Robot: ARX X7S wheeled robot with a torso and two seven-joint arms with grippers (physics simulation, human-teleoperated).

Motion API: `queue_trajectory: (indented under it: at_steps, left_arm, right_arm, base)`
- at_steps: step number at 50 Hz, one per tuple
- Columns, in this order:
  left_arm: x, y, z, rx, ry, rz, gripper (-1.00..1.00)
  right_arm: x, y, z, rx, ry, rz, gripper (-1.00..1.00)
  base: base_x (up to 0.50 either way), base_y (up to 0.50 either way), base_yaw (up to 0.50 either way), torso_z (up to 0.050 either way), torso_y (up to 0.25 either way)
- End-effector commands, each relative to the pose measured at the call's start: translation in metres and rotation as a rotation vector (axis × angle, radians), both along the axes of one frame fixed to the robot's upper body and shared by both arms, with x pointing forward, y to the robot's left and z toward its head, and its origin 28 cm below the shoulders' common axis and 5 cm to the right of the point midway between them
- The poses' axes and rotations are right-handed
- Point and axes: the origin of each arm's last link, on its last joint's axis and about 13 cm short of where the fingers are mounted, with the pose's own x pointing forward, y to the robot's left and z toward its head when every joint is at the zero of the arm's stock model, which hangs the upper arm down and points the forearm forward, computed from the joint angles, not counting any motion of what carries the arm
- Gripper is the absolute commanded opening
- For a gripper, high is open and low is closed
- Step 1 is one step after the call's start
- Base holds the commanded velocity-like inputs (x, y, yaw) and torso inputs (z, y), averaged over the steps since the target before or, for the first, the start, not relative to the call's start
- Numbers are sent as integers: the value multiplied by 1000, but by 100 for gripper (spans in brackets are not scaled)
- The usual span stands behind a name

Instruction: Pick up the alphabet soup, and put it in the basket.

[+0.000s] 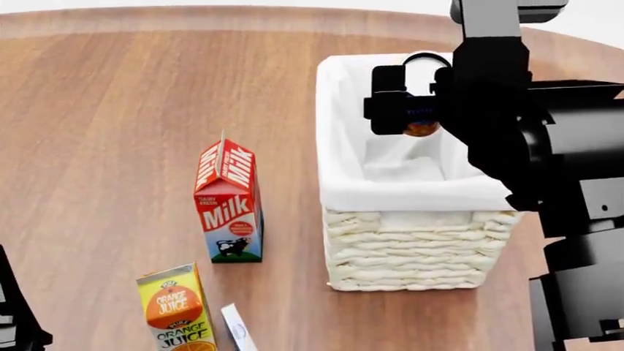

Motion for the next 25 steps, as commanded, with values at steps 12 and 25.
queue_trajectory:
  at_steps: [12, 25]
  left_arm:
    - [-2, -1, -1, 24, 2, -20, 100]
    - [-2, -1, 1, 16, 0, -13, 100]
  right_arm:
    - [2, -1, 7, 16, -47, -14, -100]
    - [4, 0, 9, 36, -86, -25, -100]
  base:
    - [-1, 0, 0, 0, -188]
    - [0, 0, 0, 0, 0]
